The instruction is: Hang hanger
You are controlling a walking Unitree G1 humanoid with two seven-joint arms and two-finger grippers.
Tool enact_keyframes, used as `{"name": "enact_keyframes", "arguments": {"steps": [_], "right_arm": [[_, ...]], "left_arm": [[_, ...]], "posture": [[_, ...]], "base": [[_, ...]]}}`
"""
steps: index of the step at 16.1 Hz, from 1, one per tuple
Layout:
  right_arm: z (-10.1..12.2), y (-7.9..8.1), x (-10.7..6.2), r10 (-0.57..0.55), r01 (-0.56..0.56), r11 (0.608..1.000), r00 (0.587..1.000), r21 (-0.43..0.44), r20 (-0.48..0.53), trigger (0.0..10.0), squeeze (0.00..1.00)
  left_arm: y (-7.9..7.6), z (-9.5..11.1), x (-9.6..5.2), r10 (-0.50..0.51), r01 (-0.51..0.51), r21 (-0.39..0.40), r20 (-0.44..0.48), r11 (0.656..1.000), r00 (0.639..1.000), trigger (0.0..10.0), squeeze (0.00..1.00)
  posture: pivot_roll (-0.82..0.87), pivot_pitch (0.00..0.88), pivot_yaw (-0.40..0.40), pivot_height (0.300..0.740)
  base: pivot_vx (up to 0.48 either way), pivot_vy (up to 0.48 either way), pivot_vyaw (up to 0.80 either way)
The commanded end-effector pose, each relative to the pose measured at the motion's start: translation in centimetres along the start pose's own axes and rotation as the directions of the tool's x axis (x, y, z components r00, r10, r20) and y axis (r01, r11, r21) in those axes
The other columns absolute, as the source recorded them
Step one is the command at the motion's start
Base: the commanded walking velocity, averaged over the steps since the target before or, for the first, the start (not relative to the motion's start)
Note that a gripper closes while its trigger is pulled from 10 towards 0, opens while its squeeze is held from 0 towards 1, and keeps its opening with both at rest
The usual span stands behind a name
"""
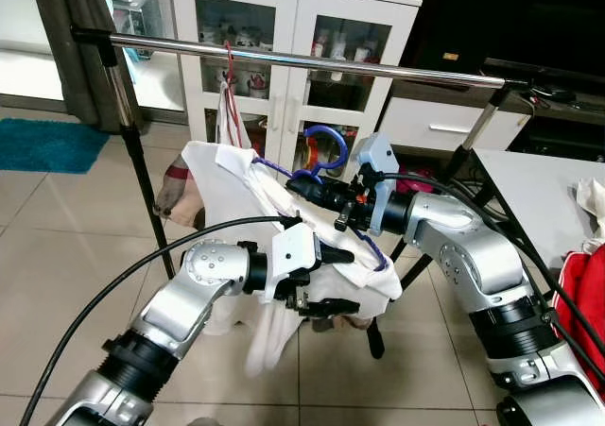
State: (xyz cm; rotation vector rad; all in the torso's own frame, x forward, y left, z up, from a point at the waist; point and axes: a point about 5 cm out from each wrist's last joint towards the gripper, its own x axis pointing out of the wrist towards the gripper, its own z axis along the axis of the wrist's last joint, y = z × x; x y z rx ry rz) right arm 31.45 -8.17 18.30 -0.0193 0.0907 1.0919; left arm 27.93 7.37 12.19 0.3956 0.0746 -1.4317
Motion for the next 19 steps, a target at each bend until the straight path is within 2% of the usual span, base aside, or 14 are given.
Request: {"name": "enact_keyframes", "arguments": {"steps": [1,10,19], "right_arm": [[2.14,0.01,-0.02,0.008,-0.008,1.0,0.997,0.004,0.078,10.0,0.0],[2.54,-0.08,0.04,0.012,-0.014,1.0,0.996,0.019,0.088,10.0,0.0],[2.53,-0.41,-0.07,-0.006,0.004,1.0,0.996,0.025,0.084,10.0,0.0]], "left_arm": [[0.68,-0.01,1.27,0.044,-0.043,0.095,-0.003,0.995,0.999,0.0,0.0],[0.95,-0.45,1.64,0.039,-0.039,0.157,-0.001,0.987,0.999,0.0,0.0],[0.56,-0.55,1.58,0.007,-0.011,0.164,0.028,0.986,1.0,0.0,0.0]], "posture": [[-0.14,0.0,-0.1,0.74],[-0.14,0.0,-0.103,0.74],[-0.14,0.0,-0.104,0.74]], "base": [[0.0,0.0,0.0],[0.0,0.0,0.0],[0.0,0.0,0.0]]}}
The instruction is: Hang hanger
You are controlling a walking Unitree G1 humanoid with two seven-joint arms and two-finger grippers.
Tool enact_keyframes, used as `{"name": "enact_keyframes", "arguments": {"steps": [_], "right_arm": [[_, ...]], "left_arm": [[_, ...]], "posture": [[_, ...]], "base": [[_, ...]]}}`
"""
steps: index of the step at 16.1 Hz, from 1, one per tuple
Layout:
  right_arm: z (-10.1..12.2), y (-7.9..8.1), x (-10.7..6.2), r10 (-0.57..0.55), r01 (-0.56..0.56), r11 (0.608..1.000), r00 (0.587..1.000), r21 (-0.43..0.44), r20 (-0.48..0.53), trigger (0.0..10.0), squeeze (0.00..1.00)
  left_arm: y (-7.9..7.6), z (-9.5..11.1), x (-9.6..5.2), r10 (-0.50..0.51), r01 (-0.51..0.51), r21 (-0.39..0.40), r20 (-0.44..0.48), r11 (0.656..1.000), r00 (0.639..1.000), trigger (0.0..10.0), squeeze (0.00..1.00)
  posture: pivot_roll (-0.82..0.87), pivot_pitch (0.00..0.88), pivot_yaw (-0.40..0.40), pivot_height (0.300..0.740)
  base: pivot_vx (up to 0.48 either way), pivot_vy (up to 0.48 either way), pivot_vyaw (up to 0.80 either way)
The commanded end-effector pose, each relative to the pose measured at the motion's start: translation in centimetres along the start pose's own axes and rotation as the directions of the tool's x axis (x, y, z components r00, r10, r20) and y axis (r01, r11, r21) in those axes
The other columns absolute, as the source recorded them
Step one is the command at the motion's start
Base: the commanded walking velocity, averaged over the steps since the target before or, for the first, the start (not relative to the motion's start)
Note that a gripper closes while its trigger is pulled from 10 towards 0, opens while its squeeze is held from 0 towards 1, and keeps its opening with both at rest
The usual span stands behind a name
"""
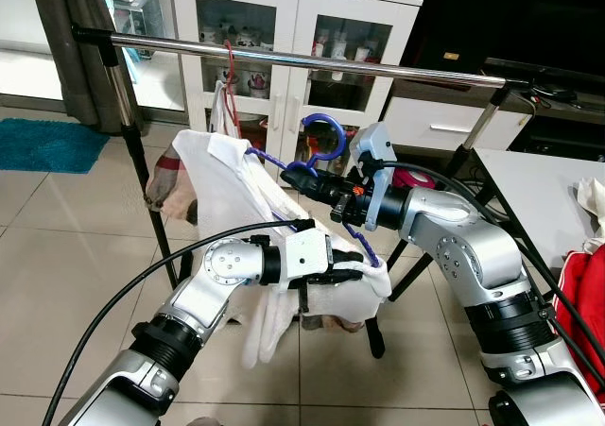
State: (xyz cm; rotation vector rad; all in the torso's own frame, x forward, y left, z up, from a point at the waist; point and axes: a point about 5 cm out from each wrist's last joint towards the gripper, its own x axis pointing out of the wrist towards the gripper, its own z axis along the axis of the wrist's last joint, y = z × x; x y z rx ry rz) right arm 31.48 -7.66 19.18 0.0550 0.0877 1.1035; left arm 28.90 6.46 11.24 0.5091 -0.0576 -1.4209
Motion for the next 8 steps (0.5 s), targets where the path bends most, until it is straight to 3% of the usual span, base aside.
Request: {"name": "enact_keyframes", "arguments": {"steps": [1,8], "right_arm": [[1.67,-0.54,-0.4,-0.017,0.019,0.999,0.999,-0.035,0.045,10.0,0.0],[1.24,-0.57,-0.41,-0.02,0.021,0.998,1.0,-0.052,0.023,10.0,0.0]], "left_arm": [[-0.07,0.27,0.28,-0.013,0.013,0.009,0.014,1.0,1.0,0.0,0.0],[-0.21,0.81,-0.07,0.034,-0.034,-0.01,0.076,0.999,0.997,0.0,0.0]], "posture": [[-0.14,0.0,-0.104,0.74],[-0.14,0.0,-0.114,0.74]], "base": [[0.0,0.0,0.0],[0.0,0.0,0.0]]}}
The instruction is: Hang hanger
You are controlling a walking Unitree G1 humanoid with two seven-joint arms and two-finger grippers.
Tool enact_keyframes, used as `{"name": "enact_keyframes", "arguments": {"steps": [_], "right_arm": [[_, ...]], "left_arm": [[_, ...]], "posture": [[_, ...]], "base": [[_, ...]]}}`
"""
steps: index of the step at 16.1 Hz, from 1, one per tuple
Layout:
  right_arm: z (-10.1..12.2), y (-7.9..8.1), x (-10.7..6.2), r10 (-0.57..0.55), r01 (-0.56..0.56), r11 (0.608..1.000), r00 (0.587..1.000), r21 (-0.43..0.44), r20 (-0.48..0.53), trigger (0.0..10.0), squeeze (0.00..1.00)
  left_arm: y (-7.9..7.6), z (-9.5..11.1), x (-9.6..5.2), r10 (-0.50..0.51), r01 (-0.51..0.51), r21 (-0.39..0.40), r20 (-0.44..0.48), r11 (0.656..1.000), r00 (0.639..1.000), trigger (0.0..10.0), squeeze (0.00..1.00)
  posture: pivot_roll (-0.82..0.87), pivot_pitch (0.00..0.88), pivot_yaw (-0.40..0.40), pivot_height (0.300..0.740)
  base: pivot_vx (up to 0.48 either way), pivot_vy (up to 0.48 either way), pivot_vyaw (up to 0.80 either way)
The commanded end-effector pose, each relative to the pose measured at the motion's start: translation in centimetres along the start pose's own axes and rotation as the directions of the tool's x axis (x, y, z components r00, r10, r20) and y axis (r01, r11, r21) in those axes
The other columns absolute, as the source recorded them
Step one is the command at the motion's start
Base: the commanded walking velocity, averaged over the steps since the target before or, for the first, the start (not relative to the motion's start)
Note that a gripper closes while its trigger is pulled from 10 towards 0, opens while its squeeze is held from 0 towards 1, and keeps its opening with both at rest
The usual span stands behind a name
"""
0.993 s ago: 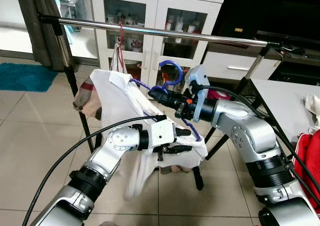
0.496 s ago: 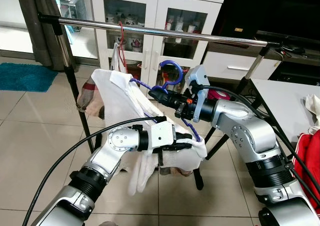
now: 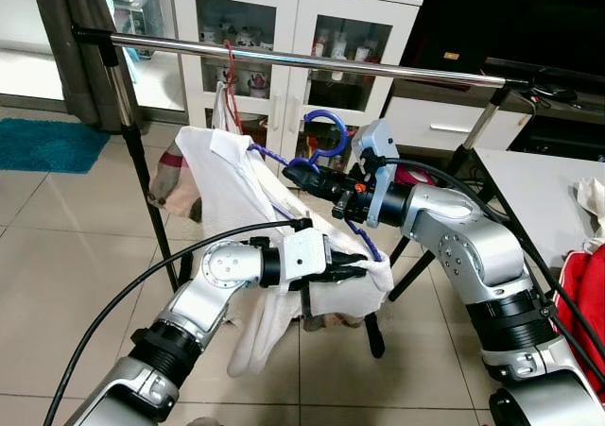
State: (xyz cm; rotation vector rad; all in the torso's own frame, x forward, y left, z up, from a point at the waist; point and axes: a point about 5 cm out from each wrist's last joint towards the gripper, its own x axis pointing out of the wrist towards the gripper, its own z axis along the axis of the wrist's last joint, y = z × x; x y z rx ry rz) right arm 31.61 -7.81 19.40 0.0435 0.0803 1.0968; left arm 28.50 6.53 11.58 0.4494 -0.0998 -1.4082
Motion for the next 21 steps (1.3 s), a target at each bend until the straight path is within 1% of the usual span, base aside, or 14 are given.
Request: {"name": "enact_keyframes", "arguments": {"steps": [1,5,7,8,9,10,12,13,14,15,17,19,20,21], "right_arm": [[0.9,-0.4,-0.3,-0.012,0.012,0.999,1.0,-0.045,0.014,10.0,0.0],[-0.3,-0.6,-0.3,-0.035,0.03,0.995,0.998,-0.098,-0.05,10.0,0.0],[-1.2,-1.2,-0.6,-0.092,0.08,0.989,0.992,-0.127,-0.091,10.0,0.0],[-1.4,-1.5,-0.7,-0.113,0.1,0.987,0.989,-0.128,-0.096,10.0,0.0],[-1.4,-1.6,-0.8,-0.117,0.104,0.986,0.989,-0.126,-0.094,10.0,0.0],[-1.2,-1.8,-0.9,-0.124,0.114,0.986,0.989,-0.12,-0.081,10.0,0.0],[-1.0,-2.0,-1.0,-0.129,0.119,0.985,0.989,-0.124,-0.074,10.0,0.0],[-0.8,-2.2,-1.1,-0.135,0.125,0.984,0.989,-0.129,-0.067,10.0,0.0],[-0.8,-2.3,-1.2,-0.137,0.128,0.983,0.989,-0.129,-0.064,10.0,0.0],[-0.8,-2.5,-1.4,-0.137,0.128,0.983,0.988,-0.131,-0.064,10.0,0.0],[-1.1,-2.5,-1.6,-0.131,0.121,0.984,0.989,-0.131,-0.073,10.0,0.0],[-1.3,-2.4,-1.5,-0.128,0.117,0.984,0.989,-0.133,-0.077,10.0,0.0],[-1.3,-2.5,-1.4,-0.134,0.123,0.983,0.988,-0.137,-0.078,10.0,0.0],[-1.3,-2.6,-1.4,-0.14,0.128,0.982,0.987,-0.142,-0.078,10.0,0.0]], "left_arm": [[0.2,0.5,0.0,0.022,-0.022,0.01,0.027,1.0,0.999,0.0,0.0],[0.9,2.5,-0.4,0.083,-0.084,0.004,0.117,0.996,0.99,0.0,0.0],[1.5,4.0,-0.9,0.142,-0.146,0.008,0.188,0.989,0.972,0.0,0.0],[1.6,4.5,-1.3,0.165,-0.169,0.005,0.2,0.986,0.966,0.0,0.0],[1.5,4.5,-1.5,0.167,-0.171,0.006,0.19,0.985,0.968,0.0,0.0],[0.9,3.6,-2.0,0.157,-0.16,0.012,0.12,0.987,0.98,0.0,0.0],[0.3,2.2,-2.6,0.161,-0.161,0.047,0.002,0.986,0.987,0.0,0.0],[0.4,1.6,-3.3,0.217,-0.214,0.053,-0.056,0.975,0.975,0.0,0.0],[0.6,1.7,-3.5,0.262,-0.26,0.041,-0.053,0.965,0.964,0.0,0.0],[1.0,2.1,-3.9,0.342,-0.342,0.019,-0.033,0.94,0.939,0.0,0.0],[1.4,2.6,-3.9,0.443,-0.443,0.01,-0.009,0.897,0.897,0.0,0.0],[1.9,2.7,-3.9,0.503,-0.502,0.012,-0.013,0.865,0.864,0.0,0.0],[2.0,2.8,-3.8,0.509,-0.509,0.01,-0.016,0.861,0.861,0.0,0.0],[1.6,3.1,-3.4,0.476,-0.476,-0.02,-0.001,0.879,0.879,0.5,0.0]], "posture": [[-0.14,0.0,-0.114,0.74],[-0.14,0.0,-0.117,0.74],[-0.14,0.0,-0.117,0.74],[-0.14,0.0,-0.116,0.74],[-0.14,0.0,-0.116,0.74],[-0.14,0.0,-0.115,0.74],[-0.14,0.0,-0.112,0.74],[-0.14,0.0,-0.111,0.74],[-0.14,0.0,-0.11,0.74],[-0.13,0.0,-0.111,0.74],[-0.13,0.0,-0.111,0.74],[-0.12,0.0,-0.108,0.74],[-0.12,0.0,-0.107,0.74],[-0.11,0.0,-0.106,0.74]], "base": [[0.0,0.0,0.0],[0.0,0.0,0.0],[0.0,0.0,0.0],[0.0,0.0,0.0],[0.0,0.0,0.0],[0.0,0.0,0.0],[0.0,0.0,0.0],[0.0,0.0,0.0],[0.0,0.0,0.0],[0.0,0.0,0.0],[0.0,0.0,0.0],[0.0,0.0,0.0],[0.0,0.0,0.0],[0.0,0.0,0.0]]}}
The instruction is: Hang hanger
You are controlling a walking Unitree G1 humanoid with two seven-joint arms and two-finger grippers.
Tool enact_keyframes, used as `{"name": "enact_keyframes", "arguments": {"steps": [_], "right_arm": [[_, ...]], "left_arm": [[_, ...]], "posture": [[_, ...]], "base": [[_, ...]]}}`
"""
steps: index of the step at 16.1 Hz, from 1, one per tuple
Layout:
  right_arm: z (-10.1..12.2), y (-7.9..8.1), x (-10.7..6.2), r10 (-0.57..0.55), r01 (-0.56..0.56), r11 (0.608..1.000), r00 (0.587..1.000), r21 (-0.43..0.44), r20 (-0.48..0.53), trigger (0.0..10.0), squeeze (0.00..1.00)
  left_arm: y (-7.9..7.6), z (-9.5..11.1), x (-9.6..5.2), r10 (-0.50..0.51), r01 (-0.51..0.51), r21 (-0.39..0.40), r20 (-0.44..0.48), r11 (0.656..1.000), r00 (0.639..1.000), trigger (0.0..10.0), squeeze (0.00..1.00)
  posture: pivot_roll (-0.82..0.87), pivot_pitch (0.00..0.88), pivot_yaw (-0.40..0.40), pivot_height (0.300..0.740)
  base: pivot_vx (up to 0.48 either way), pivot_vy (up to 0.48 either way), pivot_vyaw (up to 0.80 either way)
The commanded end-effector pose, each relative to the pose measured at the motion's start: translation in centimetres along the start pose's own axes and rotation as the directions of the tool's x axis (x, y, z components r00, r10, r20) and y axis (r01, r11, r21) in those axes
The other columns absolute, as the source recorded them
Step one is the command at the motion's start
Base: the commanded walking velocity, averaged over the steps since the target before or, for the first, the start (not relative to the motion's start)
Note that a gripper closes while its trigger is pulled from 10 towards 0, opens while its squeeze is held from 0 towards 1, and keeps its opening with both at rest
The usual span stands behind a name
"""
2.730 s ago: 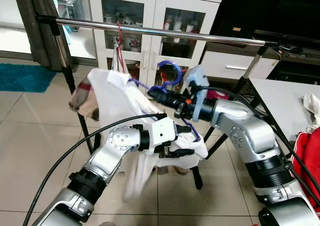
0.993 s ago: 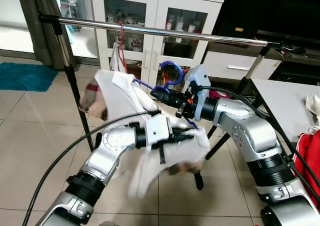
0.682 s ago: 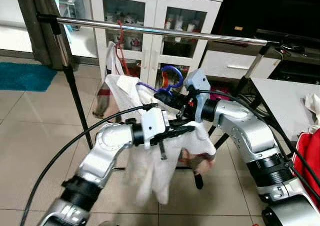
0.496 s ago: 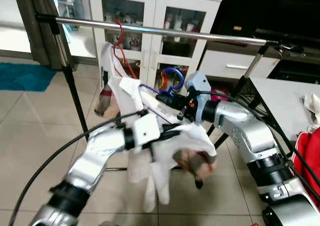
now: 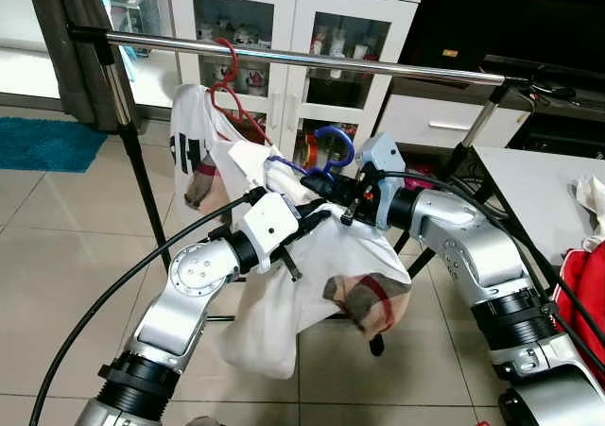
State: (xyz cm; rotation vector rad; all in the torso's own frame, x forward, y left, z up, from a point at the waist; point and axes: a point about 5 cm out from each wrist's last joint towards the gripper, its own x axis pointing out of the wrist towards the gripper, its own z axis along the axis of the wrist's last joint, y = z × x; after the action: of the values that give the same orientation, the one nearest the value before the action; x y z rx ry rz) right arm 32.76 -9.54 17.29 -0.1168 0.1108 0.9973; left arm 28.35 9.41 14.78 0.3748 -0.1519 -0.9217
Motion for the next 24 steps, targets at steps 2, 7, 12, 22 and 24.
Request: {"name": "enact_keyframes", "arguments": {"steps": [2,7,12,22,24], "right_arm": [[0.5,-0.9,-0.6,-0.027,0.027,1.0,1.0,-0.006,0.006,10.0,0.0],[0.2,-1.0,-1.0,-0.017,0.016,1.0,1.0,0.018,0.027,10.0,0.0],[-2.1,-1.8,-2.6,-0.197,0.197,0.979,0.98,0.05,-0.005,10.0,0.0],[-8.8,0.4,-12.5,-0.508,0.558,0.826,0.799,0.082,-0.321,10.0,0.0],[-9.0,0.3,-12.6,-0.571,0.626,0.771,0.762,0.118,-0.305,10.0,0.0]], "left_arm": [[-1.1,1.0,0.1,-0.104,0.105,-0.034,0.034,0.994,0.994,10.0,0.0],[-0.4,1.4,-2.0,-0.16,0.159,-0.059,-0.004,0.985,0.987,10.0,1.0],[1.8,2.6,-3.0,0.11,-0.1,-0.192,0.037,0.976,0.993,10.0,1.0],[2.0,-2.5,-9.9,0.507,-0.586,-0.183,-0.344,0.789,0.79,10.0,0.0],[1.9,-2.5,-9.2,0.497,-0.575,-0.195,-0.335,0.794,0.8,10.0,0.0]], "posture": [[-0.11,0.0,-0.105,0.74],[-0.08,0.0,-0.111,0.74],[-0.07,0.0,-0.119,0.74],[-0.06,0.0,-0.1,0.74],[-0.07,0.0,-0.087,0.74]], "base": [[0.0,0.0,0.0],[0.0,0.0,0.0],[0.0,0.0,0.0],[0.0,0.0,0.0],[0.0,0.0,0.0]]}}
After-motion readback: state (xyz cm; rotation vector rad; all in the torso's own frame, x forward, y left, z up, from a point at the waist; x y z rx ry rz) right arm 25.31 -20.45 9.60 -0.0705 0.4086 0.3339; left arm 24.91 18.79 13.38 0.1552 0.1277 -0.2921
